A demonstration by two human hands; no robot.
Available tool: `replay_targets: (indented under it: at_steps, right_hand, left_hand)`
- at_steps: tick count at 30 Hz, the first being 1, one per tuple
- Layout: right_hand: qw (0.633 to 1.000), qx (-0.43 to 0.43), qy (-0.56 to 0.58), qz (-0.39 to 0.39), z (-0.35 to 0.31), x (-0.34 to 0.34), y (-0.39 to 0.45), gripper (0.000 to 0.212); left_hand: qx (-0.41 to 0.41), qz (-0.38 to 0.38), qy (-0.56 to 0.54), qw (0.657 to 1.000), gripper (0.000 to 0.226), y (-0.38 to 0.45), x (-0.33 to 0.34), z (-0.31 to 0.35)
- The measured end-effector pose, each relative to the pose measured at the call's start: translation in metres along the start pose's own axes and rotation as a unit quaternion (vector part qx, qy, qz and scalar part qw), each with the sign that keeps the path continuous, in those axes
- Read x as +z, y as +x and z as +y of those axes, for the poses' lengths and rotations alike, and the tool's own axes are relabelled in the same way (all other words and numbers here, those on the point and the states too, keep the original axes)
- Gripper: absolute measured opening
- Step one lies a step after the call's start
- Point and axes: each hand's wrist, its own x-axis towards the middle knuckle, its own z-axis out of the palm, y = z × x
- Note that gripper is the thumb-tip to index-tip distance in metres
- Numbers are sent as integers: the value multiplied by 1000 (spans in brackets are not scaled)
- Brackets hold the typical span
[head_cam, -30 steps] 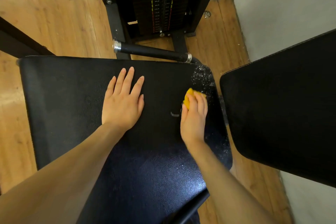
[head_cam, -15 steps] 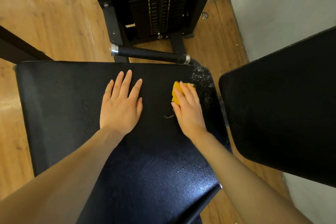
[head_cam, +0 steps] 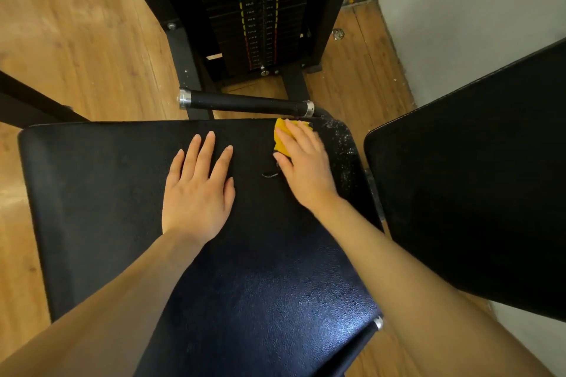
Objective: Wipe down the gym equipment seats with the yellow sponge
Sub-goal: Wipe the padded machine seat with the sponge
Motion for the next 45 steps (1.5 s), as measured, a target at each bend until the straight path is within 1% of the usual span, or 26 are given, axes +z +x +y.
replay_targets:
  at_steps: [2,5,7,9,10,13,15,17,18,19,22,24,28,32,34,36,40,42,45]
  right_hand:
    - [1000,6,-2,9,19,-3,7,51]
    - [992,111,30,58,43,-7,22,48]
    - [979,185,32,83,41,-7,31,45]
    - [971,215,31,98,24,-5,33,42]
    - [975,199,29,99,11,-3,30,42]
    - [995,84,17,60,-27,9,9,46]
    - [998,53,23,32,-31,11,1,49]
    - [998,44,15,33,-17,8,5,49]
    - [997,56,10,43,-6,6,9,49]
    - [995,86,11,57,7,3,15,48]
    - [975,206,24,79,40,-8,30,45]
    - [969,234,22,78,45,-10,32,45]
    - [971,220,20,96,19,1,-3,48]
    - [974,212,22,82,-2,14,-50,49]
    - [975,204,17,81,2,13,-40,47]
    - [976,203,8,82,12,8,-12,47]
    - [968,239,31,74,29,-7,41,45]
    - [968,236,35,72,27,-8,38,46]
    - [974,216,24,69,18,-2,-10,50]
  left_hand:
    - [1,2,3,1000,54,0,0,-1]
    - [1,4,1,1000,54,0,1,-1]
    - [1,4,6,1000,54,0,2,-1]
    - [1,6,8,1000,52,0,3,-1]
    - [0,8,8,1000,51,0,3,-1]
    - [-2,4,10,1000,52,0,4,-2]
    - [-4,-1,5,1000,53,1,4,-2]
    - [-2,-1,1,1000,54,1,3,-2]
    - [0,0,1,1000,54,1,2,-2]
    - [1,1,1,1000,53,0,2,-2]
    - [-1,2,-2,1000,54,0,2,-1]
    - [0,2,-5,1000,54,0,2,-1]
    - [1,4,-7,1000,54,0,1,-1]
    - [-3,11,-2,1000,51,0,3,-1]
    - [0,6,2,1000,54,0,3,-1]
    - [2,3,4,1000,52,0,3,-1]
    - [-1,2,3,1000,54,0,1,0]
    - [1,5,3,1000,54,0,0,0]
    - [0,3,-1,1000,54,0,1,0]
